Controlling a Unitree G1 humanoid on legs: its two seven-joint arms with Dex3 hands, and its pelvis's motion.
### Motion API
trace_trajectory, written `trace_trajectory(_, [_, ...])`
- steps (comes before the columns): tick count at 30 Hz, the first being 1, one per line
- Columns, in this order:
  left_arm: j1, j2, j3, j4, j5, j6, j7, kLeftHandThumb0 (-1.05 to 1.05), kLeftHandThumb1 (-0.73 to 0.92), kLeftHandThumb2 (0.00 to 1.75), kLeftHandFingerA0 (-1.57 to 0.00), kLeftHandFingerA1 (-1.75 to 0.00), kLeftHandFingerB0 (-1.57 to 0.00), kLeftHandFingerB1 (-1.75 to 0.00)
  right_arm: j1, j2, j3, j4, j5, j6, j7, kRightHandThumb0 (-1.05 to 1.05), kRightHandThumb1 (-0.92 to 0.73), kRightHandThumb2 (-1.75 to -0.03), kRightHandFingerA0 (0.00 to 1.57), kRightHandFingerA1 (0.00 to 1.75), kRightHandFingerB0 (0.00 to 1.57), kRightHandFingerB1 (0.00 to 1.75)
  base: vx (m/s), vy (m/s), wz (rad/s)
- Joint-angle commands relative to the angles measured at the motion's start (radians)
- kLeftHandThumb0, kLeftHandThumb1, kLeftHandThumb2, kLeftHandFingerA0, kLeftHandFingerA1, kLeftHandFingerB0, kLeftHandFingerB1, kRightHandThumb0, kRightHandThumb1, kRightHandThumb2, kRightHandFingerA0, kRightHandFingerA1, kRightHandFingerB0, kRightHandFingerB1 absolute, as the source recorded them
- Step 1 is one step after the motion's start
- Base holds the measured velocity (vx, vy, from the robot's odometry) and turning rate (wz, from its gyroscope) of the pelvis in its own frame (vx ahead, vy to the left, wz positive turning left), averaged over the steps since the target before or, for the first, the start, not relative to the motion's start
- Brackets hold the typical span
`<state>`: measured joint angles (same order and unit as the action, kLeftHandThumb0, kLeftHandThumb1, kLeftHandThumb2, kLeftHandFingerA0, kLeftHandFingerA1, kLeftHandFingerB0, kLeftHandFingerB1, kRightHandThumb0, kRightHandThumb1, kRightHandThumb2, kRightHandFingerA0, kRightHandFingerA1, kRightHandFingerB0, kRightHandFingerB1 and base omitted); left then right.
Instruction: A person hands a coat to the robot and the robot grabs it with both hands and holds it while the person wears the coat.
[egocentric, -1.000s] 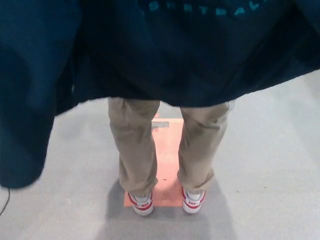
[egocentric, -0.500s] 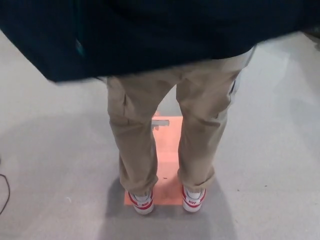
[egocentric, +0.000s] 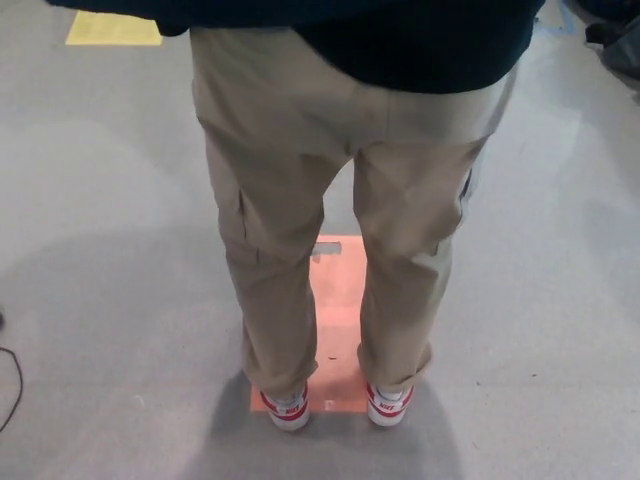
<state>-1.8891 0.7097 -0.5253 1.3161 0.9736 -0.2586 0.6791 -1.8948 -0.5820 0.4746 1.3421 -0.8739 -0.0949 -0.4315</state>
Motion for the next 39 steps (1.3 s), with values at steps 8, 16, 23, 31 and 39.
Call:
trace_trajectory(8, [-0.003,-0.029,0.055,-0.001,-0.073,0.162,-0.177,-1.05,0.7,1.01,0.0,-0.01,0.0,0.0,-0.025,0.014,-0.042,-0.009,0.061,0.049,0.14,-1.05,-0.72,-1.03,0.0,0.0,0.0,0.0,0.0,0.0,0.0])
trace_trajectory(16, [0.029,-0.01,0.076,-0.043,-0.095,0.159,-0.15,-1.0,0.7,1.01,0.0,0.0,0.0,0.0,0.022,0.001,-0.102,-0.052,0.117,-0.036,0.066,-1.04,-0.74,-1.02,0.0,0.01,0.0,0.0,0.0,0.0,0.0])
trace_trajectory(23, [0.114,0.025,0.121,-0.143,-0.126,0.106,-0.042,-1.05,0.73,1.07,0.0,0.0,0.0,0.0,0.086,-0.023,-0.118,-0.151,0.124,-0.131,0.005,-1.05,-0.75,-1.04,0.0,0.0,0.0,0.0,0.0,0.0,0.0])
trace_trajectory(31, [0.442,0.129,0.293,-0.587,-0.188,0.101,-0.027,-1.05,0.76,1.07,0.0,0.0,0.0,0.0,0.361,-0.11,-0.232,-0.582,0.18,-0.172,-0.001,-0.94,-0.69,-0.98,0.0,0.0,0.0,0.0,0.0,0.0,0.0])
trace_trajectory(39, [0.833,0.116,0.472,-1.088,-0.222,0.147,-0.086,-1.01,0.71,1.04,0.0,-0.01,0.0,0.0,0.815,-0.095,-0.409,-1.194,0.231,-0.11,0.052,-1.03,-0.74,-1.02,0.0,0.0,0.0,0.0,0.0,0.0,0.0])
